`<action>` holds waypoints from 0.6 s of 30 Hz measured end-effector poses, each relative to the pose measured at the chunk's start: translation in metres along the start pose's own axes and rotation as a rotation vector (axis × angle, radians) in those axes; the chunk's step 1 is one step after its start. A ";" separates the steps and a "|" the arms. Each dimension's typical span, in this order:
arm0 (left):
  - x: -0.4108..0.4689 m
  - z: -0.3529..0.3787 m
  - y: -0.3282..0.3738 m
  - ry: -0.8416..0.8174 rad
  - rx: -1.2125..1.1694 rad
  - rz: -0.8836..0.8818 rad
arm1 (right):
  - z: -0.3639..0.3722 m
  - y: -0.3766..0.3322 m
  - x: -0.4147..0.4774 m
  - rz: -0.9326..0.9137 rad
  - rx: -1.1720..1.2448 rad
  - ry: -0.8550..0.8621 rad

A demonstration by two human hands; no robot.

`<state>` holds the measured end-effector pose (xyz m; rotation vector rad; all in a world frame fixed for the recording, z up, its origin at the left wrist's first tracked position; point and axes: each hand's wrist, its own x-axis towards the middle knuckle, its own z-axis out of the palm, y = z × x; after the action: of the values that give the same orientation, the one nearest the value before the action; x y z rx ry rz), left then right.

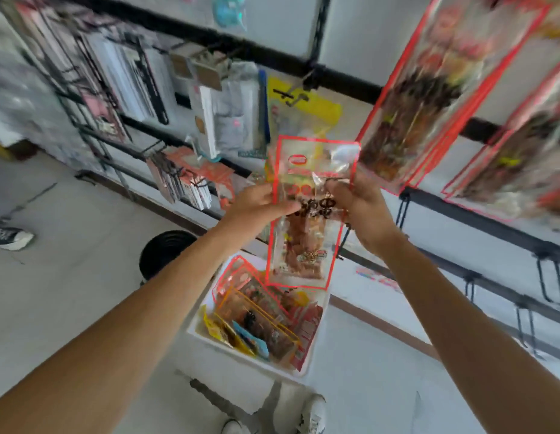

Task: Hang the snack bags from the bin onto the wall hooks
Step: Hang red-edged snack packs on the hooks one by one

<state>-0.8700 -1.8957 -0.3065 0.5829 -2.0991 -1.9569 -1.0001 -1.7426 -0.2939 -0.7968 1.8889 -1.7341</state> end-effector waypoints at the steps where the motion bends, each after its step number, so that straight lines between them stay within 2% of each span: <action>1: 0.002 0.010 0.013 -0.001 0.016 0.031 | -0.010 -0.012 -0.005 -0.008 0.007 0.029; 10: 0.004 0.093 0.113 -0.099 0.049 0.195 | -0.105 -0.106 -0.060 -0.095 -0.103 0.239; 18: -0.002 0.171 0.172 -0.187 0.152 0.282 | -0.193 -0.164 -0.100 -0.329 -0.203 0.402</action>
<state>-0.9633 -1.7334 -0.1524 0.1197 -2.3080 -1.7644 -1.0390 -1.5400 -0.1159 -0.9317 2.3349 -2.0453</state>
